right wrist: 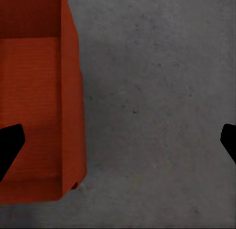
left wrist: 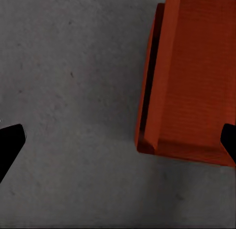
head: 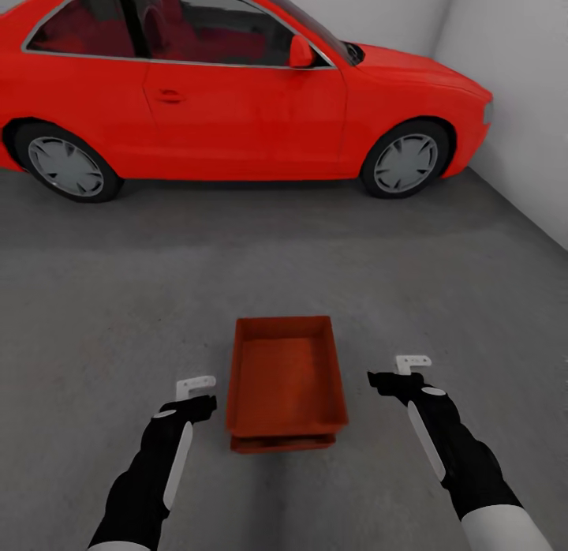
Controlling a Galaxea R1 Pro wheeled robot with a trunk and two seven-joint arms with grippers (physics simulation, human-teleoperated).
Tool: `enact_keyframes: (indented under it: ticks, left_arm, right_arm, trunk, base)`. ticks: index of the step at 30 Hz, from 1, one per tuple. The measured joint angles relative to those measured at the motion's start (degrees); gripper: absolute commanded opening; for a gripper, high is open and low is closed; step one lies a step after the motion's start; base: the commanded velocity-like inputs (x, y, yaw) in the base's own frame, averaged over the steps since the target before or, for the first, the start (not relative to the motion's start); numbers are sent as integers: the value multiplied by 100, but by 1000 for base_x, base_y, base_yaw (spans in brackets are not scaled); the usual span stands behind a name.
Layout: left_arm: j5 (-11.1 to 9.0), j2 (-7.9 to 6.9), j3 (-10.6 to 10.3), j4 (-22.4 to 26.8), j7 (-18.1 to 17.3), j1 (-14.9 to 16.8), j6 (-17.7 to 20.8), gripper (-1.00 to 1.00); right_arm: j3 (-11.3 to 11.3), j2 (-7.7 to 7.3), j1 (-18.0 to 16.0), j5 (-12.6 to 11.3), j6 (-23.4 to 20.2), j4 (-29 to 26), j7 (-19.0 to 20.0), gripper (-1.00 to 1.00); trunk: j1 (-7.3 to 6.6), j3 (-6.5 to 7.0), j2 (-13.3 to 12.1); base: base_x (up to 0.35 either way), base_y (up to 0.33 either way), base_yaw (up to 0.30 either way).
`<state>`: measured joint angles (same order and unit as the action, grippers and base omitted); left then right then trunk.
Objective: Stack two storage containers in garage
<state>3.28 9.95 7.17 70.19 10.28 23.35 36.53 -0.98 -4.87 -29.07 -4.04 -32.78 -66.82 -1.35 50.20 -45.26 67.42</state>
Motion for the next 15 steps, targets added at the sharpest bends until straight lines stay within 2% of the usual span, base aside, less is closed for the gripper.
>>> enact_keyframes:
  ticks: [3, 5, 15]
  left_arm:
    - [6, 0, 4, -12, -3, 0, 0, 100]
    - [7, 0, 4, -62, -5, 0, -8, 100]
    - [-4, 0, 1, -136, -6, 0, -134, 100]
  right_arm:
    - [-5, 0, 0, -3, 0, 7, 0, 100]
    - [-6, 4, 0, -3, 0, 17, -5, 100]
    - [-3, 9, 0, 0, 0, 53, -9, 100]
  trunk:
    - [-66, 54, -120]
    - [-112, 90, -200]
    - [-333, 269, -602]
  base:
    - [-318, 0, 0]
    - [-134, 0, 0]
    - [-14, 0, 0]
